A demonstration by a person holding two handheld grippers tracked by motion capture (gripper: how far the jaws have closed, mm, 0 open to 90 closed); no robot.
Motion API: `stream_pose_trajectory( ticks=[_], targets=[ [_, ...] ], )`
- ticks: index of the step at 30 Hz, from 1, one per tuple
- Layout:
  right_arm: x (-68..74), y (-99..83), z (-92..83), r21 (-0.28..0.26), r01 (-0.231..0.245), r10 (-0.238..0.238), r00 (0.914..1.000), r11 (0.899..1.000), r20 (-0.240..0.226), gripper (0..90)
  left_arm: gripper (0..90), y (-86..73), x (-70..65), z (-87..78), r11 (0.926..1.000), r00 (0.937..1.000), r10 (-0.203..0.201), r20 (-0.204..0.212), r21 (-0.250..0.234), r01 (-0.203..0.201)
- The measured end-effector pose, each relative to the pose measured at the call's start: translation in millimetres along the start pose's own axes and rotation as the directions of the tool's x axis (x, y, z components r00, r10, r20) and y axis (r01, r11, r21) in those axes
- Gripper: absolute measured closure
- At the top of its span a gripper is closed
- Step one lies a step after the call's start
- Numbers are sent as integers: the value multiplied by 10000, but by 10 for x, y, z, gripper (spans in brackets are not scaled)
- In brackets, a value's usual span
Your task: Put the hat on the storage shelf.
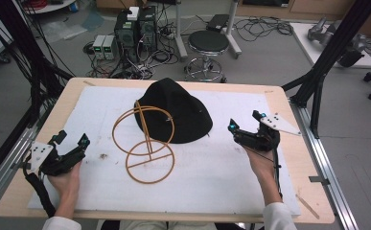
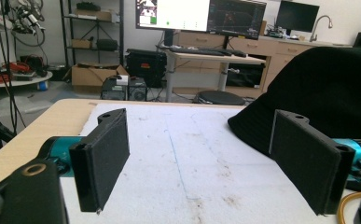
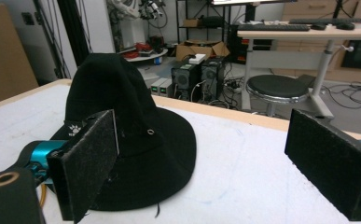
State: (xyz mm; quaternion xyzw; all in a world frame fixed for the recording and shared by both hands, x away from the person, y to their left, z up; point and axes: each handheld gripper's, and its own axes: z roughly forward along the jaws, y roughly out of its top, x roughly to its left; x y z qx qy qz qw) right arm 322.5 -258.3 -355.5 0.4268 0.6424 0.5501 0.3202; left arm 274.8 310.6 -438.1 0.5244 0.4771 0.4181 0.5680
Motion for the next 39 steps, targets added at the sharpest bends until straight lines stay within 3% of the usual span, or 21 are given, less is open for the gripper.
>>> stream_pose_trajectory(
  ticks=[10,17,29,39],
  targets=[
    [69,56,298,590,179,-161,9994,9981,-317,86,201,2,-22,4,9999,9999,111,54,15,-111],
    [107,90,462,767,301,-238,9963,9966,-821,86,201,0,-19,3,9999,9999,118,83,49,-118],
    [286,136,826,1699,1101,-834,9841,9793,-1570,87,201,-3,-14,-7,9999,9999,93,69,43,-93],
    [448,241,1126,1930,1655,-1281,9730,9671,-1920,87,201,-7,-18,-17,9999,9998,135,112,101,-136]
  ],
)
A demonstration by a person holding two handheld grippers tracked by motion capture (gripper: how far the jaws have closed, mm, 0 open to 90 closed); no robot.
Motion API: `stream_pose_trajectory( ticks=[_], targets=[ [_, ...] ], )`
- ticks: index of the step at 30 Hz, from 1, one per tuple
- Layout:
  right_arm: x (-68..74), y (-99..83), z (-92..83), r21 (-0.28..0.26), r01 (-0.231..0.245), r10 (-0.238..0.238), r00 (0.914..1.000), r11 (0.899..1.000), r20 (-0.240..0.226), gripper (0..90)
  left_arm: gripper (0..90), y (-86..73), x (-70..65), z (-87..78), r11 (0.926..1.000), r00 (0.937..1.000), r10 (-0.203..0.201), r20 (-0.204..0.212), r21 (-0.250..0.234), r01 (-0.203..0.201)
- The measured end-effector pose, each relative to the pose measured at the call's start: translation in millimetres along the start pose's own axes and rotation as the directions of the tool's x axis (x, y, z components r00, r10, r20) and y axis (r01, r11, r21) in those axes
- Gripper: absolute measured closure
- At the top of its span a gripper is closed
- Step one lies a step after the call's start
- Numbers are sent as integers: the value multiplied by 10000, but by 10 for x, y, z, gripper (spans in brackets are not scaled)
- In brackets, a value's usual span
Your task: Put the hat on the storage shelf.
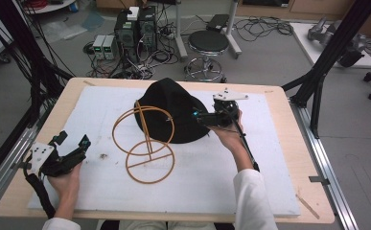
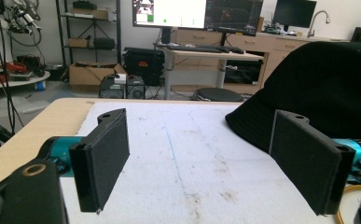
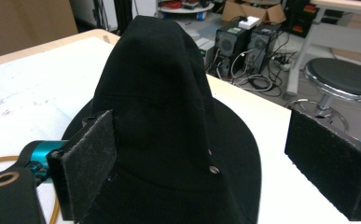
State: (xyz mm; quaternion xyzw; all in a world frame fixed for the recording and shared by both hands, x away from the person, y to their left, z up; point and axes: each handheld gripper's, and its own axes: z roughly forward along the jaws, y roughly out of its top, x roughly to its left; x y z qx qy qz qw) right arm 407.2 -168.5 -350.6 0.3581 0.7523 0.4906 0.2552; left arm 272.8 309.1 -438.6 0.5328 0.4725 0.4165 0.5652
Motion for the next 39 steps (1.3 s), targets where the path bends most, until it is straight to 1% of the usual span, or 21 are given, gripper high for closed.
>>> stream_pose_trajectory(
  ticks=[1,2,4,5,7,9,11,12,15,19,20,21,25,27,28,32,35,36,37,38,39],
  targets=[
    [0,0,0,0,0,0,10000,10000,0,87,201,0,0,0,10000,10000,0,0,0,0],
    [4,40,88,233,98,-98,9999,9997,-24,87,201,0,0,1,10000,10000,-3,7,4,3],
    [11,54,158,215,132,-131,9999,9997,-61,87,201,0,1,1,10000,10000,3,7,-6,-3],
    [13,62,204,376,97,-95,9999,9992,-62,87,201,0,1,2,10000,10000,-3,14,-11,3],
    [15,70,289,647,275,-280,9996,9975,69,87,201,0,4,4,10000,10000,-8,33,-4,8],
    [13,78,394,941,309,-313,9995,9951,24,87,200,1,5,1,10000,10000,-26,31,-5,26],
    [7,68,465,896,283,-288,9996,9956,49,87,201,-1,7,-1,10000,10000,-44,53,-7,44],
    [2,57,497,902,151,-156,9999,9958,48,87,201,-1,9,-3,10000,10000,-31,51,10,31],
    [-22,8,584,1125,46,-54,10000,9936,73,87,201,-1,16,-11,10000,10000,-70,49,-37,70],
    [-57,-70,681,1504,39,-41,10000,9886,9,88,201,-2,30,-20,10000,10000,-84,44,14,84],
    [-59,-85,697,1587,160,-173,9998,9872,65,87,201,-3,33,-20,10000,9999,-89,51,15,89],
    [-57,-101,719,1596,253,-269,9996,9869,78,88,201,-4,35,-19,10000,9999,-85,57,16,85],
    [-62,-134,777,1539,216,-214,9998,9879,-31,95,201,-4,41,-23,10000,10000,-73,31,5,73],
    [-70,-156,802,1618,47,7,9995,9868,-331,160,201,-3,45,-26,10000,10000,-66,38,20,66],
    [-71,-163,811,1654,66,1,9992,9862,-407,164,201,-4,46,-27,10000,10000,-76,53,16,76],
    [-45,-191,844,1901,299,-164,9973,9813,-722,303,202,-6,39,-26,10000,9999,-56,143,-40,57],
    [-7,-196,857,2411,348,-208,9980,9699,-604,608,218,-7,17,-21,9999,9996,128,234,-13,-127],
    [-10,-197,851,2388,194,-66,9985,9709,-540,762,218,-7,10,-19,9999,9995,158,260,-2,-158],
    [-26,-196,838,2332,84,59,9981,9724,-606,874,219,-7,5,-18,9998,9994,185,285,12,-186],
    [-47,-197,831,2280,27,151,9970,9737,-761,880,222,-7,1,-18,9997,9993,227,301,3,-227],
    [-44,-196,832,2306,126,39,9975,9730,-711,882,224,-6,-1,-17,9997,9992,248,326,-7,-248]
  ],
)
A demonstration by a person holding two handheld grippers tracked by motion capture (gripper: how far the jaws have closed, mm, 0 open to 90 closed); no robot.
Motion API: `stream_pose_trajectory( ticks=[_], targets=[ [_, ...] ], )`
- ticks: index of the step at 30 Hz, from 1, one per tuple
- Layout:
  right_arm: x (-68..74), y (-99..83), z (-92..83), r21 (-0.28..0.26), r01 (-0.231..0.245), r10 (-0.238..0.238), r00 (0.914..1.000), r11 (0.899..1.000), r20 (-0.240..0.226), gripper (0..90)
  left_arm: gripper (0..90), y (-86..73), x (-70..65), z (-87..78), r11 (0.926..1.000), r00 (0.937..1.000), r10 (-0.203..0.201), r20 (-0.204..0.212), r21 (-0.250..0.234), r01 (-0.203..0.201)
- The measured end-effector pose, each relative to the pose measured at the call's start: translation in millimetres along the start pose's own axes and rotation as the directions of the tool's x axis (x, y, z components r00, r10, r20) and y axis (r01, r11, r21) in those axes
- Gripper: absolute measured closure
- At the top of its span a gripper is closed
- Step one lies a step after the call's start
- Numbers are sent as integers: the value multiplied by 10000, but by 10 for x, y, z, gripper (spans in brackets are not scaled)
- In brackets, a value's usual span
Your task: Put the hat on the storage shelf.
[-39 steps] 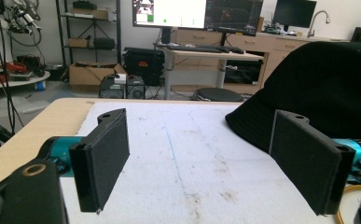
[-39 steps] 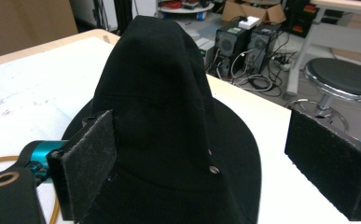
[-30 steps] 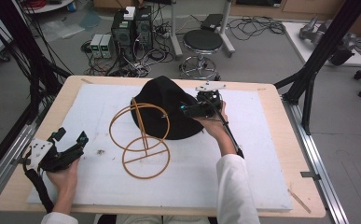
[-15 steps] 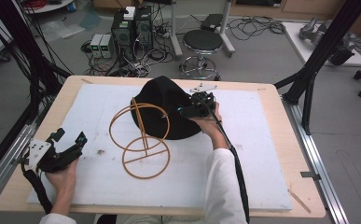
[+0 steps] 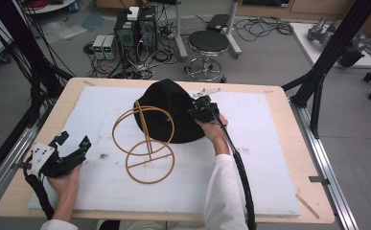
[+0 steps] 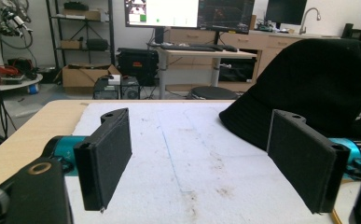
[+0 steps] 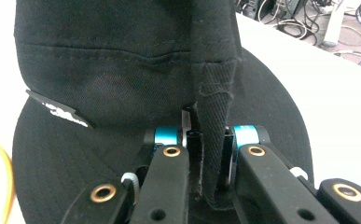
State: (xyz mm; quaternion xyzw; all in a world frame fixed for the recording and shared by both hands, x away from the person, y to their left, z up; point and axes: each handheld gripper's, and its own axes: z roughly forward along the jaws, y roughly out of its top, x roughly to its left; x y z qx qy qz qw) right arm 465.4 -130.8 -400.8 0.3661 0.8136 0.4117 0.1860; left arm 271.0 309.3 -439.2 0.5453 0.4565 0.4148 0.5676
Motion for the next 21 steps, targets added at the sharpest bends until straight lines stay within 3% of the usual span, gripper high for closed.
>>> stream_pose_trajectory(
  ticks=[3,11,17,21],
  targets=[
    [5,4,0,22,196,-197,9998,9998,53,883,226,-1,5,0,10000,10000,-13,-15,-1,13],
    [-22,-4,-5,-43,-111,110,9999,9999,-80,883,236,0,22,-10,10000,10000,-86,12,-23,87],
    [-51,-12,-28,-95,-716,712,9967,9974,-381,883,236,-2,18,-5,9999,9999,-101,41,7,101],
    [-57,-1,-72,-105,-807,803,9962,9967,-336,883,236,0,16,-8,9999,9999,-111,63,20,111]
  ],
)
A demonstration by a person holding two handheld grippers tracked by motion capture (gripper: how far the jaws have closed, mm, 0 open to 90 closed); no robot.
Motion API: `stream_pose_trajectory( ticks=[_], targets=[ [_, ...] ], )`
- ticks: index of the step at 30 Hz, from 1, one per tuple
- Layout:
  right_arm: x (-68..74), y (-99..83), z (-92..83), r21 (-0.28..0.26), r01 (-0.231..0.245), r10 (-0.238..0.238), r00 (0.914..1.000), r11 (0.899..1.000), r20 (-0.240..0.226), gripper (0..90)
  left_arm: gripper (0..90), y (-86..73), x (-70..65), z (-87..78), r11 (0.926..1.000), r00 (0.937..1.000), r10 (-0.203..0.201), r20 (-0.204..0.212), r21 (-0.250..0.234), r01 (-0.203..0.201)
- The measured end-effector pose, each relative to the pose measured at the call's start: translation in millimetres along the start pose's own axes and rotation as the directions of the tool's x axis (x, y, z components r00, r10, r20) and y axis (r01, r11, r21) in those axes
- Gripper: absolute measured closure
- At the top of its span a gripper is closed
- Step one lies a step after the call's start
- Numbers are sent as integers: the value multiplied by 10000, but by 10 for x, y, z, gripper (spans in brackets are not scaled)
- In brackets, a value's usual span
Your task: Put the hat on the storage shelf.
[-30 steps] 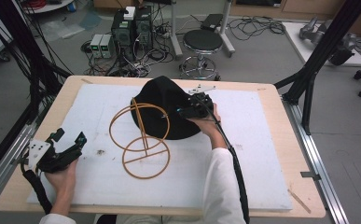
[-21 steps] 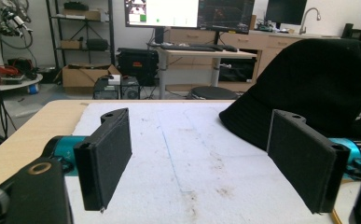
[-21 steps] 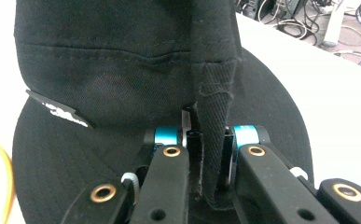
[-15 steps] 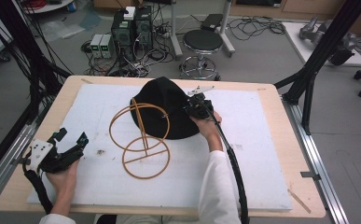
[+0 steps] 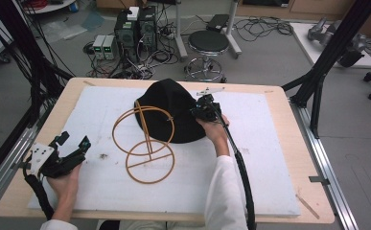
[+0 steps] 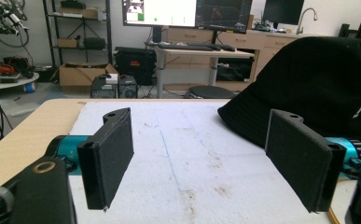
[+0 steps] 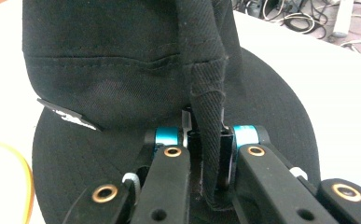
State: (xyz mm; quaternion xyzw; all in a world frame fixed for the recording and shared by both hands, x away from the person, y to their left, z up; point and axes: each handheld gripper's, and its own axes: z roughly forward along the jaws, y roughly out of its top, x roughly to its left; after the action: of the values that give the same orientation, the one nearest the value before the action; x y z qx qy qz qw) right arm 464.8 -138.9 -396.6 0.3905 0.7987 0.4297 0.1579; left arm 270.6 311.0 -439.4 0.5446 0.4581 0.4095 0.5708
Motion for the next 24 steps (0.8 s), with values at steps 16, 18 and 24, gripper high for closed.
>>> stream_pose_trajectory(
  ticks=[16,18,24],
  targets=[
    [15,143,-348,-1467,-261,254,9997,9888,-65,883,236,-2,7,0,10000,10000,-94,-4,6,94],
    [37,175,-420,-1793,-166,157,9999,9837,-63,883,236,-2,6,0,9999,9999,-118,1,0,118],
    [79,245,-616,-2621,-57,69,10000,9650,39,882,236,-3,5,0,9999,9999,-142,22,6,142]
  ],
)
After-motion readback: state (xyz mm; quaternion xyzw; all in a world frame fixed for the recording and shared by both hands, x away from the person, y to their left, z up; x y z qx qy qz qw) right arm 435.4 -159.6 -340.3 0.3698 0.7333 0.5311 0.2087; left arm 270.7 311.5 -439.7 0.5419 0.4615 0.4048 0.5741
